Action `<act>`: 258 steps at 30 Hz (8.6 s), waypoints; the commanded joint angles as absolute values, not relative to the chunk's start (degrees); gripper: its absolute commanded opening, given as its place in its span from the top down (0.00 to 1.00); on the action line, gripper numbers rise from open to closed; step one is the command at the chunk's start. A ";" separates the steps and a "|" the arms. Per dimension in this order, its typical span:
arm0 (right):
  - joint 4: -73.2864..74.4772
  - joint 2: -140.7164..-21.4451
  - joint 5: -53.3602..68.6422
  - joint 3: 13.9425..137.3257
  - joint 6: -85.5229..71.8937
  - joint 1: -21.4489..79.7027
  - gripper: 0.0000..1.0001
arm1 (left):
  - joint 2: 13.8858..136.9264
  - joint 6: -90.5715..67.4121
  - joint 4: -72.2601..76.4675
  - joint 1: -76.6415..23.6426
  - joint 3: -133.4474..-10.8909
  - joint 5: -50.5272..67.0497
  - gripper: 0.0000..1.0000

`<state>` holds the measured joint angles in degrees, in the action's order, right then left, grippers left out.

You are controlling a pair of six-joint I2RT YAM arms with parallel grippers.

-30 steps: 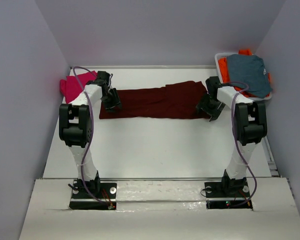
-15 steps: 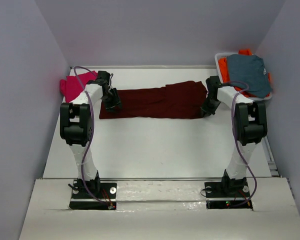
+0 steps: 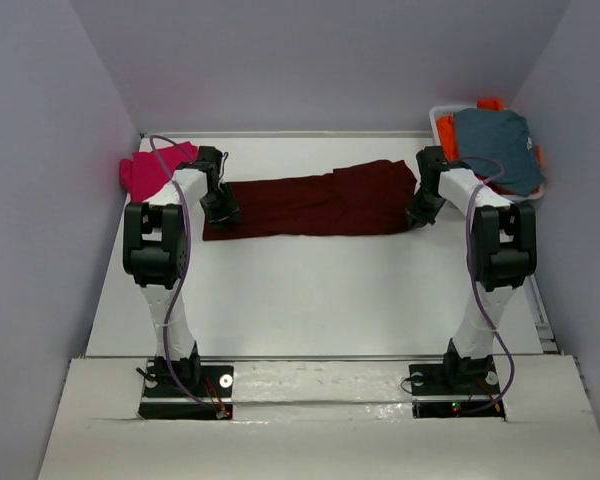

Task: Fold and stack the t-shirts
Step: Fold the tshirt

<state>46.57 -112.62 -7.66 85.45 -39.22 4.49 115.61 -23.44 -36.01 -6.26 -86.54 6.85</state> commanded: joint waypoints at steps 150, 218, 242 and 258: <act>59.94 -151.35 15.03 141.50 -24.35 2.02 0.74 | 94.23 -24.08 -50.63 -25.75 -65.83 4.75 0.69; 48.78 -126.91 26.46 111.45 -33.13 27.07 0.43 | 146.60 -12.31 -31.29 -22.50 -135.09 40.78 0.57; 43.86 -131.13 30.76 104.94 -34.36 27.60 0.44 | 149.68 -13.01 -33.75 -22.59 -133.59 29.62 0.56; 46.75 -131.57 29.97 102.92 -32.87 27.60 0.44 | 144.58 -14.33 -33.14 -18.11 -123.93 21.80 0.57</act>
<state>44.93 -131.55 30.92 104.18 -34.11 27.07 146.34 -15.79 -30.15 -20.80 -128.09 30.76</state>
